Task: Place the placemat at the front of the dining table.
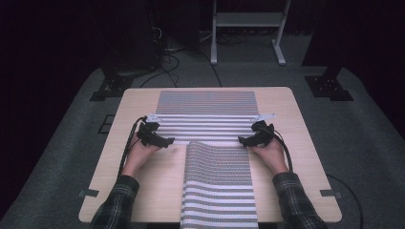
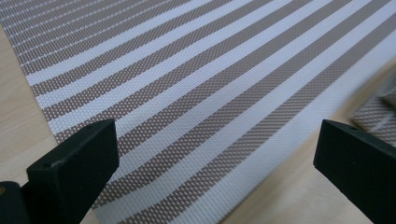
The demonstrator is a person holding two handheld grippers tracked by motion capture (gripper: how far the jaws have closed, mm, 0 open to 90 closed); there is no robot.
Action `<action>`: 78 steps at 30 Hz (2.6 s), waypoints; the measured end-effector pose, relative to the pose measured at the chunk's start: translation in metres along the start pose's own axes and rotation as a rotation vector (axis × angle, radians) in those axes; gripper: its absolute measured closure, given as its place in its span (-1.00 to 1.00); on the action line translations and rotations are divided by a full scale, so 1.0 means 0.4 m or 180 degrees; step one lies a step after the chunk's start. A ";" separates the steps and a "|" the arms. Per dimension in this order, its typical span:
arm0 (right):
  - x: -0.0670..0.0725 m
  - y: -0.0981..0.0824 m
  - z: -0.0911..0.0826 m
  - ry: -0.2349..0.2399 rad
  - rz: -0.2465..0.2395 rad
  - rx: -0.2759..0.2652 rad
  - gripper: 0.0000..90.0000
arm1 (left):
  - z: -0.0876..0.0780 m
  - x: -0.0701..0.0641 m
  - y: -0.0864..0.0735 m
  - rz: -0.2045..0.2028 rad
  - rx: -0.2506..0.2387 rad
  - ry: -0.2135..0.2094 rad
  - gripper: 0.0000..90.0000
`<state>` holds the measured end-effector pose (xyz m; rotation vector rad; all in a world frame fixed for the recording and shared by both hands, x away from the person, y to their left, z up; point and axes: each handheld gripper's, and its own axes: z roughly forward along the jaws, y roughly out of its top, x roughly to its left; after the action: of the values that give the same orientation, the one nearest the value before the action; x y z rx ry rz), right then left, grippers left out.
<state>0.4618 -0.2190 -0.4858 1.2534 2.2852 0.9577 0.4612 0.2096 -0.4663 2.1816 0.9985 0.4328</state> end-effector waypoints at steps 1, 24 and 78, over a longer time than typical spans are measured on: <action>0.000 0.000 0.000 0.0000 -0.0001 0.0001 -1.00 | 0.005 0.003 0.000 -0.0012 0.0011 0.0010 -1.00; -0.034 0.026 0.017 0.0057 -0.0054 0.0107 -1.00 | 0.046 0.011 -0.005 -0.0102 0.0007 0.0112 -1.00; -0.001 -0.053 -0.130 0.0202 -0.0185 -0.0241 -1.00 | -0.145 -0.035 -0.101 -0.0033 -0.0198 0.0057 -1.00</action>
<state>0.4183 -0.2474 -0.4641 1.1347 2.2970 1.0671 0.3992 0.2438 -0.4541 2.1195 0.9926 0.4730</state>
